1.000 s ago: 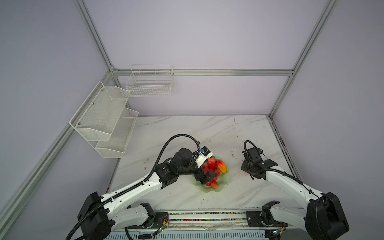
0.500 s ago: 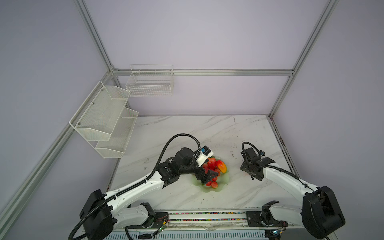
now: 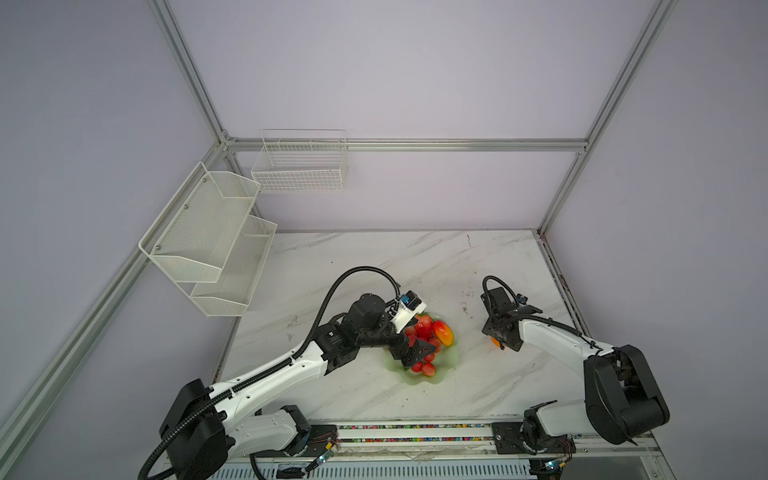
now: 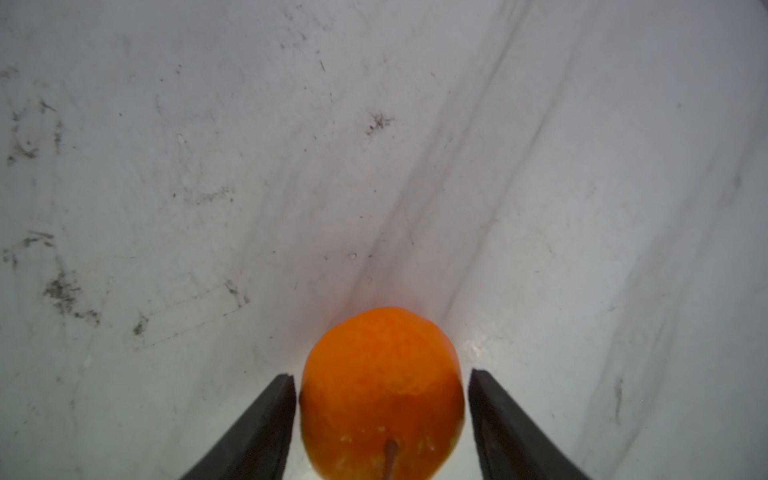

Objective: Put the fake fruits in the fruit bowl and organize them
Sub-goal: 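Grasp the orange tangerine with the right gripper, then place the tangerine in the bowl beside the strawberries with the right gripper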

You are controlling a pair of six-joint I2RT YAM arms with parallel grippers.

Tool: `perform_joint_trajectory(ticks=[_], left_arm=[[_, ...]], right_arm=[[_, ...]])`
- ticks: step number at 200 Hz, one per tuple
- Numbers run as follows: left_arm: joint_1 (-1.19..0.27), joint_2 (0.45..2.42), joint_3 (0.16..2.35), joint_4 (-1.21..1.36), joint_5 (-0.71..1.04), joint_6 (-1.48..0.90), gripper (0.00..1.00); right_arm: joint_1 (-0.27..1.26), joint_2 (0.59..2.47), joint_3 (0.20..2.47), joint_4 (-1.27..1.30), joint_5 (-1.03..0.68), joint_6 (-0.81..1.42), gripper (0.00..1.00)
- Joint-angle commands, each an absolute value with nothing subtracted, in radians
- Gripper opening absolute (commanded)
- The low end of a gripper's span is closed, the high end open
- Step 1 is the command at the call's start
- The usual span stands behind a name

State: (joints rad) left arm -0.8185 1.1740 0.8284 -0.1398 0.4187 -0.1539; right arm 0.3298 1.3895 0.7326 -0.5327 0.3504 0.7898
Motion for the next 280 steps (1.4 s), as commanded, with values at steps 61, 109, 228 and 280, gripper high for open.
perform_joint_trajectory(ticks=[61, 109, 228, 280], left_arm=[[-0.801, 1.067, 0.797, -0.178, 0.293, -0.177, 1.00], [-0.789, 1.021, 0.790, -0.248, 0.204, -0.202, 1.00], [-0.765, 0.962, 0.803, -0.422, 0.241, -0.209, 1.00], [-0.765, 0.979, 0.811, -0.425, 0.240, -0.204, 1.00]], right_arm=[[0.351, 1.159, 0.641, -0.434, 0.232, 0.668, 0.49], [0.611, 1.066, 0.724, -0.473, 0.186, 0.714, 0.47], [1.064, 1.196, 0.792, -0.500, 0.197, 0.881, 0.48], [1.072, 1.194, 0.760, -0.499, 0.196, 0.889, 0.57]])
